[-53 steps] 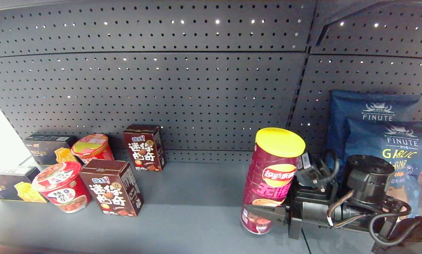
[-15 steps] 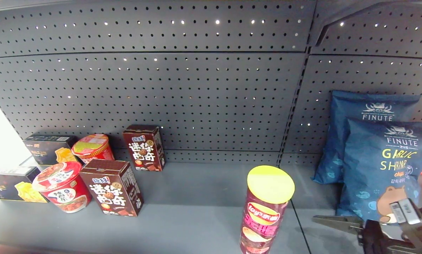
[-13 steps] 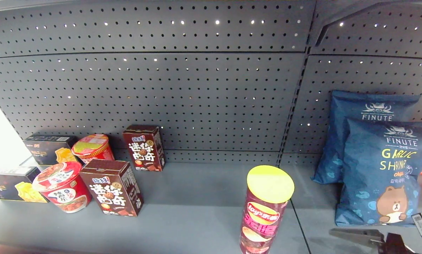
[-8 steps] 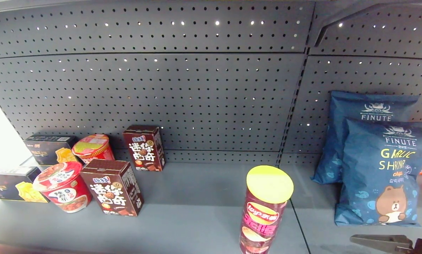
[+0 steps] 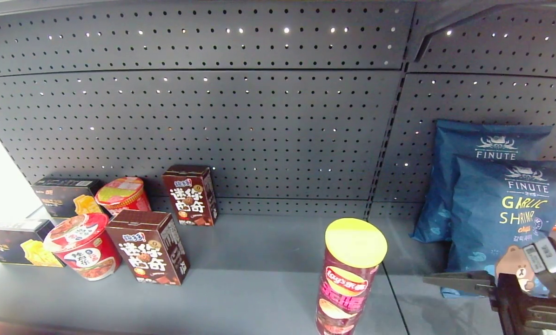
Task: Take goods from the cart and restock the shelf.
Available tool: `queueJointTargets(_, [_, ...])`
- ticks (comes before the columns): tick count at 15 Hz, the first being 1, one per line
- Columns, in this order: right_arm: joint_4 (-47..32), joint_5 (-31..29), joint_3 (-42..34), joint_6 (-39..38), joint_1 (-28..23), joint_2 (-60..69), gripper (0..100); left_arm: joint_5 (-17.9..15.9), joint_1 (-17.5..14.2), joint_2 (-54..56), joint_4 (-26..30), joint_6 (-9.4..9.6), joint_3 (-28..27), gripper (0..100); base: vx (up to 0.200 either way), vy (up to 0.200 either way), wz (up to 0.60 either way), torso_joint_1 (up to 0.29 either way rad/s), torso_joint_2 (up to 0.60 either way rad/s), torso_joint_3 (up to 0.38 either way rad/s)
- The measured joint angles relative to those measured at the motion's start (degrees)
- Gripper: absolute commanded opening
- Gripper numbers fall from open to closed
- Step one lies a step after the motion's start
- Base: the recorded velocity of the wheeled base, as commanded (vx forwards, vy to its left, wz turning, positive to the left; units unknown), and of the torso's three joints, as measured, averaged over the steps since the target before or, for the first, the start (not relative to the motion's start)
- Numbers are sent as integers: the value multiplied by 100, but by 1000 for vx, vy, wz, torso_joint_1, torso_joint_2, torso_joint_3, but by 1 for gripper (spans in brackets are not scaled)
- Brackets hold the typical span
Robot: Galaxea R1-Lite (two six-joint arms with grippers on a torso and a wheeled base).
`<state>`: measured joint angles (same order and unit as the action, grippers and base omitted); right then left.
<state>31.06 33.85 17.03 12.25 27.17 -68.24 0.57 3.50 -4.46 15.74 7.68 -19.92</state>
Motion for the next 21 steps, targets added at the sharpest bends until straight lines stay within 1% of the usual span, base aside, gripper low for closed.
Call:
queueJointTargets(5, [967, 71, 278, 52, 135, -1207, 100, 7, -4, -9, 0, -2, 29, 0, 0, 0, 0, 0, 0, 0])
queueJointTargets(11, [1013, 151, 455, 59, 469, -1941, 100, 18, -6, -17, 2, -10, 162, 0, 0, 0, 0, 0, 0, 0])
queueJointTargets(21, [1018, 88, 798, 61, 472, -2555, 100, 38, -6, -17, 7, -49, 204, 0, 0, 0, 0, 0, 0, 0])
